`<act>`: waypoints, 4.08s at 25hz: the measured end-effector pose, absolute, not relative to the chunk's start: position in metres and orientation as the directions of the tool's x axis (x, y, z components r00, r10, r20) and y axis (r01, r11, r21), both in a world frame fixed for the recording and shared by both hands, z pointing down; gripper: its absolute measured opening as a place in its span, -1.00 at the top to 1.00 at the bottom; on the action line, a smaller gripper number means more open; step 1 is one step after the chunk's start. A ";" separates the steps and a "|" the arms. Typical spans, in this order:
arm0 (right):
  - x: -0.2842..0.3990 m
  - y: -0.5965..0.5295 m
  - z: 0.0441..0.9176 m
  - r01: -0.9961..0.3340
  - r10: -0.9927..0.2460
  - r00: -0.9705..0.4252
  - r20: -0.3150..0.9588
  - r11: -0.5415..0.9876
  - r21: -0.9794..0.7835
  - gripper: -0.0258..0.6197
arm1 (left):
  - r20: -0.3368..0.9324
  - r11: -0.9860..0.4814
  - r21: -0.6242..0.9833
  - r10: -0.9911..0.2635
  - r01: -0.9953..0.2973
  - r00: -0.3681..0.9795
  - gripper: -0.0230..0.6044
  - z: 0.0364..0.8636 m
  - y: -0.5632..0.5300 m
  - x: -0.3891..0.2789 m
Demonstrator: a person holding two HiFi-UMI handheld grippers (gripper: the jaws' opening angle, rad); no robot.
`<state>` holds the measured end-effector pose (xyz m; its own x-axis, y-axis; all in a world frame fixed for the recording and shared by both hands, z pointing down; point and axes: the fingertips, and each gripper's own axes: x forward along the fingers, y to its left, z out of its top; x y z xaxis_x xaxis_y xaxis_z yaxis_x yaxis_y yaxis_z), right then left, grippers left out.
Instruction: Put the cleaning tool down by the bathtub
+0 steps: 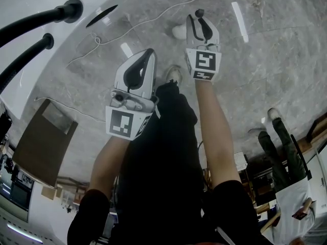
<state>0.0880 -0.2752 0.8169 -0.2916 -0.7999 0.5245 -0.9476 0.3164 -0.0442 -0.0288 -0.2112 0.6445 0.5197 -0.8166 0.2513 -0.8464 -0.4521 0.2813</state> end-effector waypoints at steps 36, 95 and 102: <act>0.075 -0.370 0.853 -0.953 -0.808 -0.288 0.515 0.296 -0.069 0.64 | 0.234 -0.415 0.298 -0.841 -0.860 0.487 0.91 0.679 -0.234 -0.047; 0.054 -0.179 0.662 -0.983 -0.760 -0.180 0.625 0.123 -0.133 0.92 | 0.204 -0.488 0.320 -0.802 -0.812 0.562 0.91 0.458 -0.131 -0.100; 0.053 -0.145 0.617 -0.986 -0.761 -0.152 0.631 0.072 -0.151 0.92 | 0.182 -0.519 0.320 -0.787 -0.792 0.590 0.91 0.411 -0.118 -0.103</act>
